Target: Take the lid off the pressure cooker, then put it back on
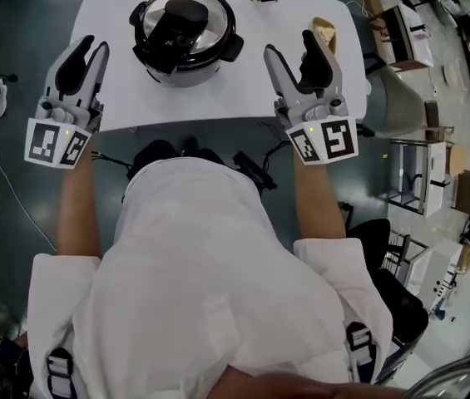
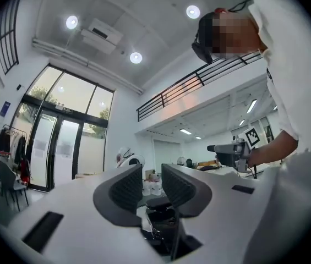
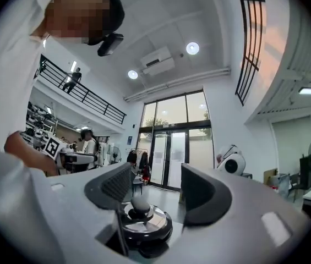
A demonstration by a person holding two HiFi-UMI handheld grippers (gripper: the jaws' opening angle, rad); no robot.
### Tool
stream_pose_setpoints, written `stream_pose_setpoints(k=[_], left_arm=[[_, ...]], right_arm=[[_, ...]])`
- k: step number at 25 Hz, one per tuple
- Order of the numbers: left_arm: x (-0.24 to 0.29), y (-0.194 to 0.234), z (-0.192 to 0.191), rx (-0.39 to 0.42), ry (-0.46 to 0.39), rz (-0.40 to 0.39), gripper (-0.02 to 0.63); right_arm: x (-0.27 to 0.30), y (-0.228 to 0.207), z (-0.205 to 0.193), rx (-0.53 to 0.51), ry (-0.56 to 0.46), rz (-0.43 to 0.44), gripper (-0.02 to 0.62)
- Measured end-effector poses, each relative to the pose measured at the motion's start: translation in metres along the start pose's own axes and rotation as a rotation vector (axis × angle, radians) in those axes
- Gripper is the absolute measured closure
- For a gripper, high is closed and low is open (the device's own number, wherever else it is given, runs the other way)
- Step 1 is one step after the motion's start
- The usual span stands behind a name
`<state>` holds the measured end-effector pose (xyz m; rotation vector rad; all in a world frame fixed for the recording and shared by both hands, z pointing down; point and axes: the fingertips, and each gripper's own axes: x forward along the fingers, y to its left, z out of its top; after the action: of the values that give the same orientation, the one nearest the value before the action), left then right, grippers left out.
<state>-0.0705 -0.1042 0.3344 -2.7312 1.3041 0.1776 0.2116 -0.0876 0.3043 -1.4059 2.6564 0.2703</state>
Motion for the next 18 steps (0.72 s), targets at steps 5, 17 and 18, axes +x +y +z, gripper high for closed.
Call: stream_pose_setpoints(k=[5, 17, 18], left_arm=[[-0.033, -0.031, -0.023, -0.022, 0.011, 0.047, 0.499], [-0.175, -0.099, -0.057, -0.127, 0.104, 0.092, 0.508], [-0.185, -0.105, -0.059, -0.128, 0.111, 0.094, 0.509]], right_arm=[[-0.043, 0.034, -0.029, 0.044, 0.057, -0.030, 0.310], [-0.151, 0.123, -0.062, 0.169, 0.154, -0.137, 0.316], [-0.158, 0.131, -0.064, 0.173, 0.163, -0.137, 0.316]])
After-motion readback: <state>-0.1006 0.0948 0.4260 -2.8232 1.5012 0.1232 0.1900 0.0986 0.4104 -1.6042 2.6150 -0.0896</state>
